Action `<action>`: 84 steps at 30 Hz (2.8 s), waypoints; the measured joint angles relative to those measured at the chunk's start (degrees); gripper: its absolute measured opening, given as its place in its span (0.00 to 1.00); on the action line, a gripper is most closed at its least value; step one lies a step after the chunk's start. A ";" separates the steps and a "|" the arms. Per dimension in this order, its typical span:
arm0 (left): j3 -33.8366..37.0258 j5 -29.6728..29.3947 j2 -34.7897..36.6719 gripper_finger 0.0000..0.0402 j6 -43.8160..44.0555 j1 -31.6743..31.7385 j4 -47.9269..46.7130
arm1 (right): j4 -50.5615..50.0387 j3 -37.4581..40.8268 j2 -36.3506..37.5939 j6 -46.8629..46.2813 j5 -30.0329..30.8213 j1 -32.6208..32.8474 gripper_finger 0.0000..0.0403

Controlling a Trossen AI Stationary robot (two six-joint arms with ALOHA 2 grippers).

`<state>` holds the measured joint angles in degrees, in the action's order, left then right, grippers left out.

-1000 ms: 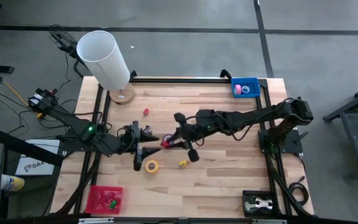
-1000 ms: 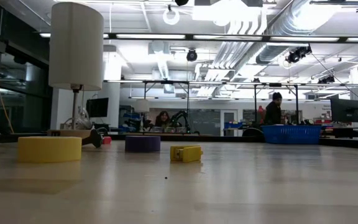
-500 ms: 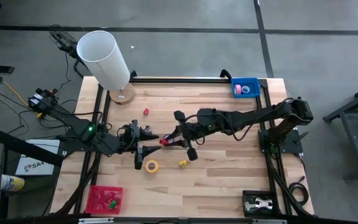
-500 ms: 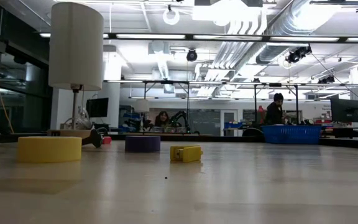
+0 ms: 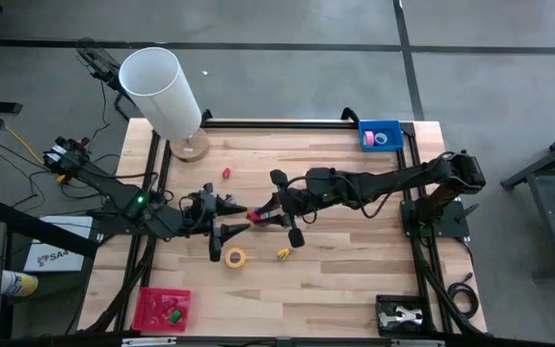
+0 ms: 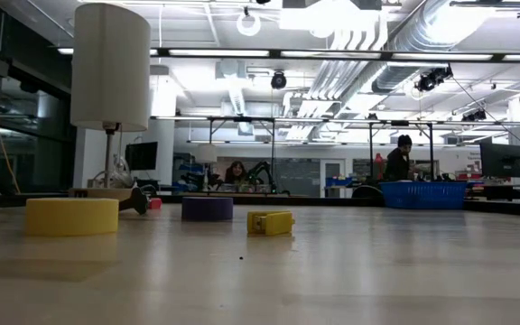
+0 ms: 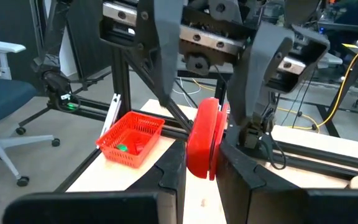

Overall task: Pick and place Stapler, Stapler remover, tape
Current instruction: Put the bottom red stapler into the red bin

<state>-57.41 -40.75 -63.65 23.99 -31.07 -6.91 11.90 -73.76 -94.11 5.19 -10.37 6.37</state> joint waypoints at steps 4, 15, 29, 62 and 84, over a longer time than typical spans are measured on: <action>0.00 -0.56 -1.08 0.51 -1.94 0.97 1.30 | 0.00 0.00 0.00 -0.04 0.40 0.00 0.14; 0.00 4.14 -2.63 0.51 -2.94 4.20 3.30 | -0.50 0.00 -0.04 -0.47 0.86 0.00 0.14; 0.00 4.62 -2.50 0.43 -3.18 4.07 2.74 | -1.38 0.00 -0.04 -0.68 0.95 0.00 0.14; 0.00 6.45 -2.41 0.13 -3.13 4.07 1.28 | -1.84 0.00 -0.04 -1.75 1.46 0.02 0.22; 0.00 6.53 -2.52 0.13 -3.00 4.09 0.45 | -3.89 -0.07 -0.04 -7.89 2.30 0.02 0.44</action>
<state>-57.41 -34.22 -66.17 20.99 -26.98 -6.46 8.01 -73.82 -94.15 -2.70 -8.07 6.39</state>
